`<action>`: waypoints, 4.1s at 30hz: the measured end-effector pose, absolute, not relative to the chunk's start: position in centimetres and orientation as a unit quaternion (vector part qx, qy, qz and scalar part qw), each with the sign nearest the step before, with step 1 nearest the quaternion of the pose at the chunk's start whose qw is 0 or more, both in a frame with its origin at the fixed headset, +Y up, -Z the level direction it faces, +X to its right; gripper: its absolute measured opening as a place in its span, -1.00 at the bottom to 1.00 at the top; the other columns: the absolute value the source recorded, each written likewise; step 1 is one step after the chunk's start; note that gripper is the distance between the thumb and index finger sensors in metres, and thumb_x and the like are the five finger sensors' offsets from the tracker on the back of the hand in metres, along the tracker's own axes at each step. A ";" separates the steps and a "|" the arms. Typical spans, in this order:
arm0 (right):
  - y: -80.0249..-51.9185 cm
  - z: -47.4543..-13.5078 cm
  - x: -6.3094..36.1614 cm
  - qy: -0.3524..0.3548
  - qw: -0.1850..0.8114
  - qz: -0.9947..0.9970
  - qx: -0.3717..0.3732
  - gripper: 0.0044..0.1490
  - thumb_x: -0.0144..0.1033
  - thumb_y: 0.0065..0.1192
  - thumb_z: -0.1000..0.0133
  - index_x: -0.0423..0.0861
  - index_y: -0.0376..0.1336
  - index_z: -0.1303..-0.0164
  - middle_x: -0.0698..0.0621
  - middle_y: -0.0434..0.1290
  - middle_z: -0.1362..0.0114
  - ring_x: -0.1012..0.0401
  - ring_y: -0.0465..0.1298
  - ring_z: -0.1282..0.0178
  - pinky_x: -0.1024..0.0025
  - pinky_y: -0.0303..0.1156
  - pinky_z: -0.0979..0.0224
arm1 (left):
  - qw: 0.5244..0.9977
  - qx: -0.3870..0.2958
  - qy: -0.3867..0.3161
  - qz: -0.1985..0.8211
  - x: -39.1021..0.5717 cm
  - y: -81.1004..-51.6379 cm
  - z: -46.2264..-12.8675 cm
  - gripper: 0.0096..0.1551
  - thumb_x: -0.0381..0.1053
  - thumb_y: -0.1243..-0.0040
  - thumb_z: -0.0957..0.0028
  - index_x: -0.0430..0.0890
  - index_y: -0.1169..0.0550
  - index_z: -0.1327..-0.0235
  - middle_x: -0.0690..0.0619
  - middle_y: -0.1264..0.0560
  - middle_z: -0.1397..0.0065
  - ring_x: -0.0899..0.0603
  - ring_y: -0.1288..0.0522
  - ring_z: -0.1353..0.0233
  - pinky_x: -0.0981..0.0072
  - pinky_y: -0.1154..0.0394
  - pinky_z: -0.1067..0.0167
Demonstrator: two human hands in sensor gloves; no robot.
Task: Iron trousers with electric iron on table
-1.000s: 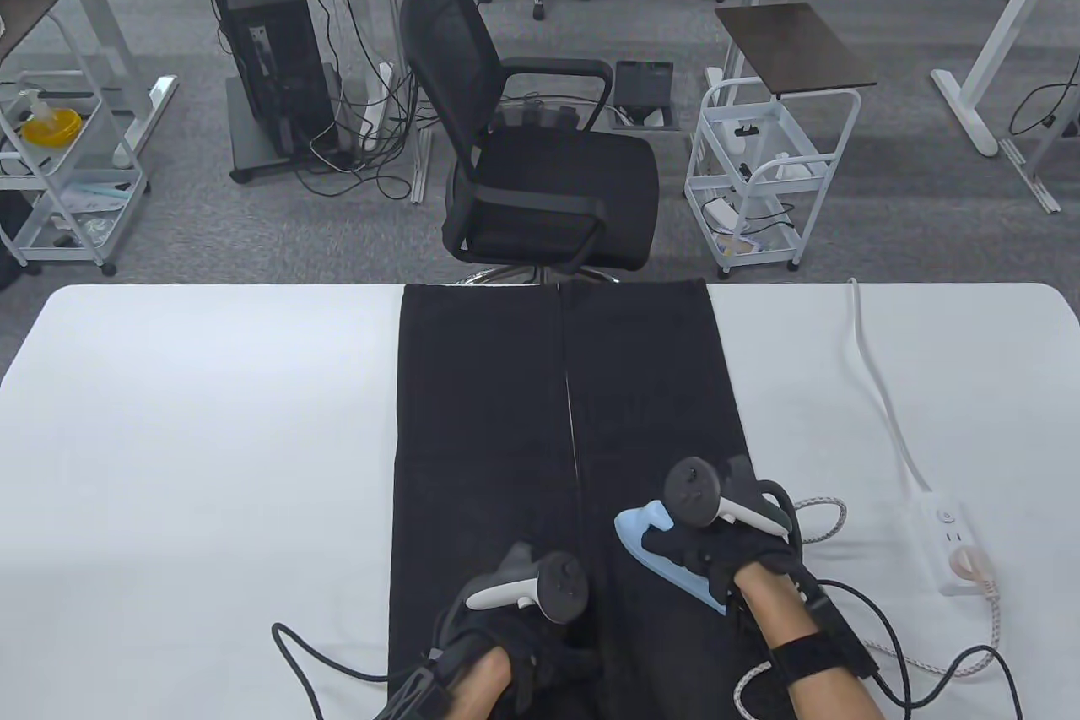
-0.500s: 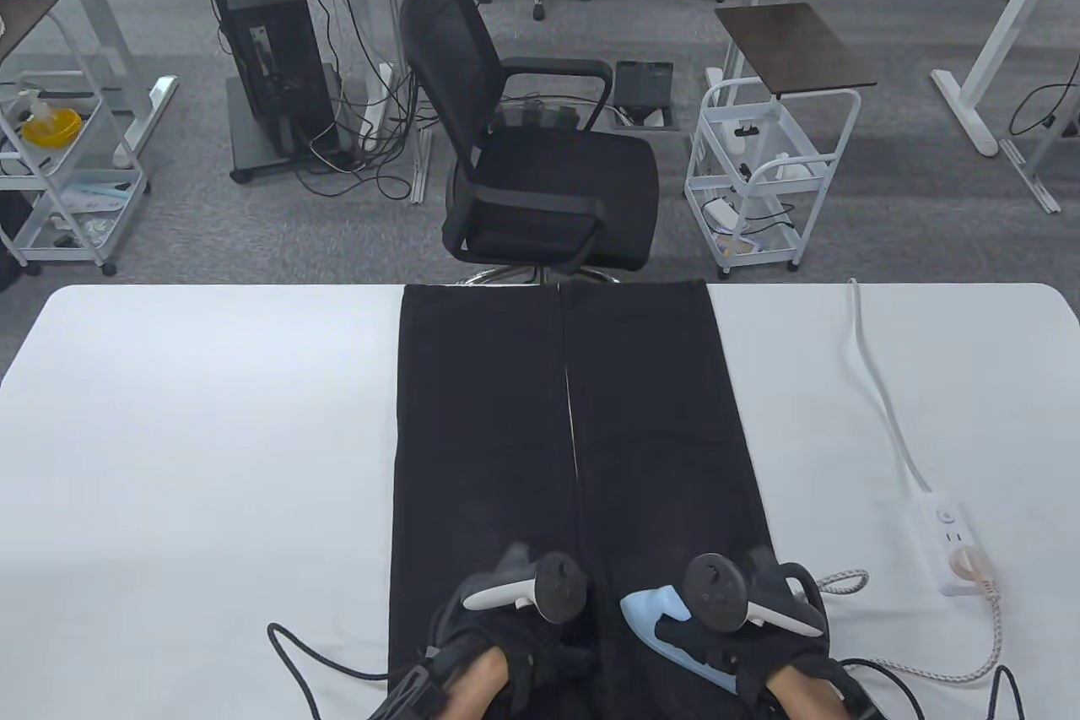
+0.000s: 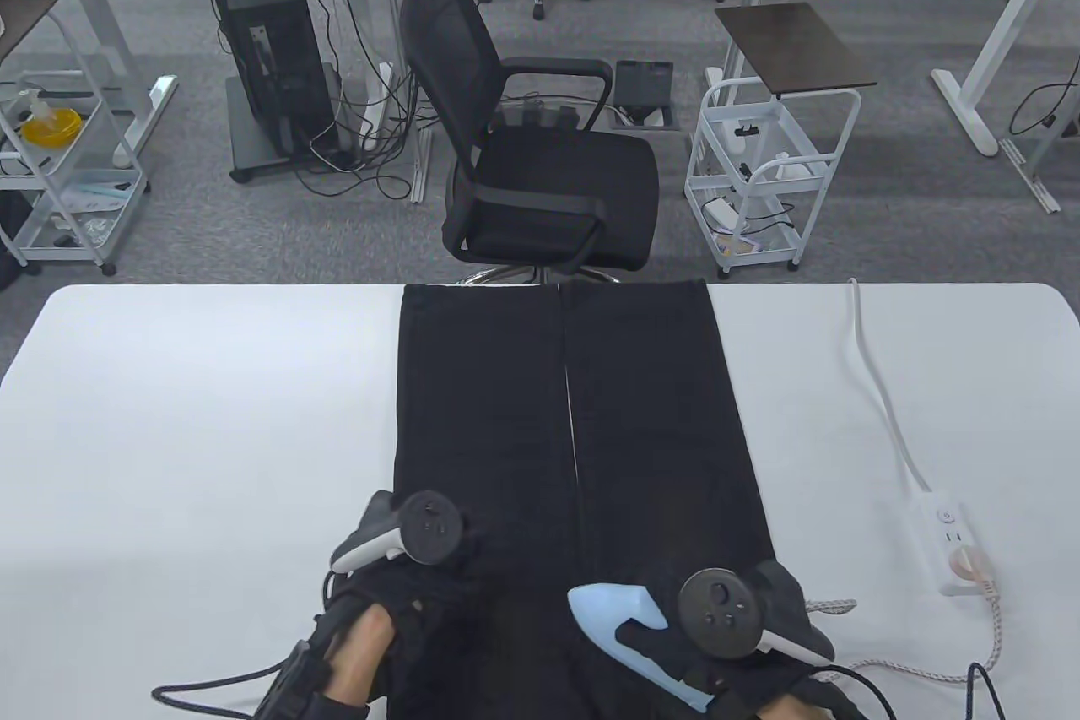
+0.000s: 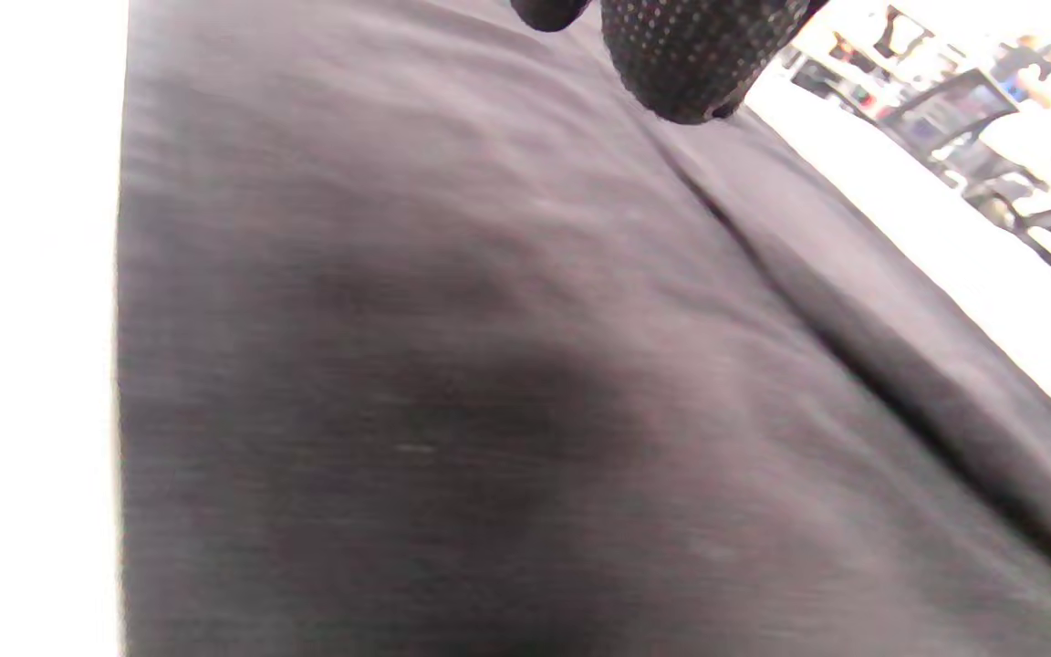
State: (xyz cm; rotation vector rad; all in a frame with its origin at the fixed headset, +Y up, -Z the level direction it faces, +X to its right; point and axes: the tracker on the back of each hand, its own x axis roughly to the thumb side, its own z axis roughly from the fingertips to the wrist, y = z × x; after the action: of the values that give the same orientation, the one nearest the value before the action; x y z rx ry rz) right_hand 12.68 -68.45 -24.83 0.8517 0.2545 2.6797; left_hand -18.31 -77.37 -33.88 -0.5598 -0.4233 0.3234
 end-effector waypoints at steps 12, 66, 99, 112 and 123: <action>-75.9 -25.2 -1.7 0.208 0.015 0.903 0.375 -0.24 0.12 0.29 -0.28 -0.25 0.21 -0.38 0.16 0.58 0.15 0.29 0.65 0.29 0.05 0.62 -0.02 | 0.919 -0.333 -0.086 0.192 -24.5 -81.9 -34.6 -0.05 -0.09 -0.24 -0.34 -0.08 0.10 -0.72 -0.23 0.35 -0.70 -0.52 0.41 -0.58 -0.67 0.21 -0.28; -76.3 -25.1 -4.0 0.203 -0.006 0.898 0.389 -0.27 0.12 0.27 -0.29 -0.24 0.19 -0.33 0.21 0.54 0.18 0.34 0.62 0.33 0.10 0.63 0.00 | 0.920 -0.334 -0.085 0.187 -23.6 -82.0 -34.5 -0.06 -0.14 -0.13 -0.35 -0.11 0.18 -0.70 -0.20 0.39 -0.69 -0.53 0.46 -0.56 -0.69 0.26 -0.26; -76.3 -44.6 -4.9 0.198 0.046 0.964 0.174 -0.30 0.10 0.28 -0.30 -0.24 0.20 -0.29 0.20 0.54 0.20 0.32 0.62 0.34 0.09 0.63 0.00 | 0.915 -0.348 -0.094 0.184 -22.9 -82.4 -34.8 -0.01 -0.01 -0.11 -0.40 -0.12 0.26 -0.68 -0.22 0.48 -0.66 -0.53 0.53 -0.53 -0.70 0.32 -0.23; -76.4 -33.0 -3.8 0.212 0.017 0.919 0.332 -0.32 0.10 0.28 -0.30 -0.23 0.21 -0.27 0.20 0.55 0.21 0.32 0.62 0.35 0.10 0.62 -0.01 | 0.909 -0.343 -0.097 0.216 -23.7 -82.4 -35.0 -0.06 -0.06 -0.09 -0.39 -0.09 0.23 -0.69 -0.19 0.46 -0.67 -0.48 0.55 -0.53 -0.66 0.38 -0.21; -76.4 -21.8 -3.0 0.204 -0.025 0.868 0.452 -0.30 0.12 0.28 -0.27 -0.23 0.21 -0.27 0.21 0.55 0.21 0.34 0.63 0.35 0.10 0.63 -0.01 | 0.911 -0.338 -0.089 0.219 -24.3 -82.3 -35.1 0.00 -0.04 -0.11 -0.39 -0.16 0.28 -0.68 -0.22 0.47 -0.66 -0.45 0.53 -0.55 -0.64 0.38 -0.22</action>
State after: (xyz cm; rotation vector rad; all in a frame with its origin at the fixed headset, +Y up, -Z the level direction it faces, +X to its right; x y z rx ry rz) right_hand -2.99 -76.42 -21.78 1.4430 0.6527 2.7713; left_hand -24.29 -82.31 -35.07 -0.6977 -0.1837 0.4521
